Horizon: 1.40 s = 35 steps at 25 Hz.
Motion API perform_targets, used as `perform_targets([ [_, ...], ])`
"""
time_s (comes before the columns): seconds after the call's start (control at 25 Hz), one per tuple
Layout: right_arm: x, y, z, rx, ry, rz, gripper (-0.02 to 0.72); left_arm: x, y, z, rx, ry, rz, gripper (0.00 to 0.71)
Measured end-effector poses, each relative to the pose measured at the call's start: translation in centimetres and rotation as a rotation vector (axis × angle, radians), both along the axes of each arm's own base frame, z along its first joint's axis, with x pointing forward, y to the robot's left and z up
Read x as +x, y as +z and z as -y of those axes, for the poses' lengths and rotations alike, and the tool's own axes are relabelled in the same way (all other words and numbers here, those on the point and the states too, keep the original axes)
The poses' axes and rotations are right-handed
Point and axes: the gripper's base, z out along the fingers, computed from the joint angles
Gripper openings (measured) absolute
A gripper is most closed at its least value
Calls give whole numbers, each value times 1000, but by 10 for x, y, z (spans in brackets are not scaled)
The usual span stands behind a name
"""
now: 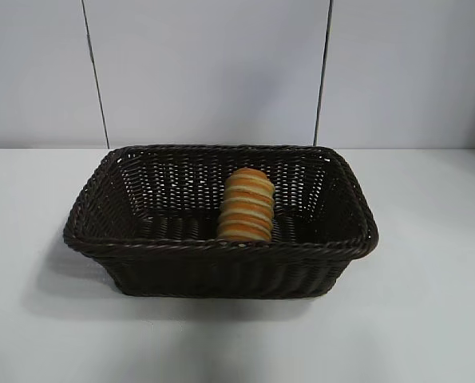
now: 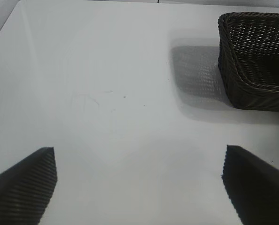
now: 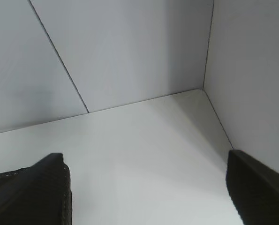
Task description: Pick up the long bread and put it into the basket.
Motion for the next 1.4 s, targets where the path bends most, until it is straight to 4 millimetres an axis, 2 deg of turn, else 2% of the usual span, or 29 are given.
perform_targets([
  [0.2, -31, -41, -3, -7, 50, 36, 663, 0, 0, 0, 0, 0, 0, 695],
  [0.48, -59, -98, -6, -4, 54, 62, 663, 0, 0, 0, 0, 0, 0, 695],
  [0.6, -65, -122, -7, -3, 54, 65, 663, 0, 0, 0, 0, 0, 0, 695],
  [0.68, -62, -137, -7, 0, 53, 42, 663, 0, 0, 0, 0, 0, 0, 695],
  [0.92, -31, -186, -4, 31, 56, -156, 663, 0, 0, 0, 0, 0, 0, 695],
  [1.04, -21, -204, -4, 49, 70, -216, 663, 0, 0, 0, 0, 0, 0, 695],
  [1.4, -12, -214, -6, 73, 97, -211, 663, 0, 0, 0, 0, 0, 0, 695],
])
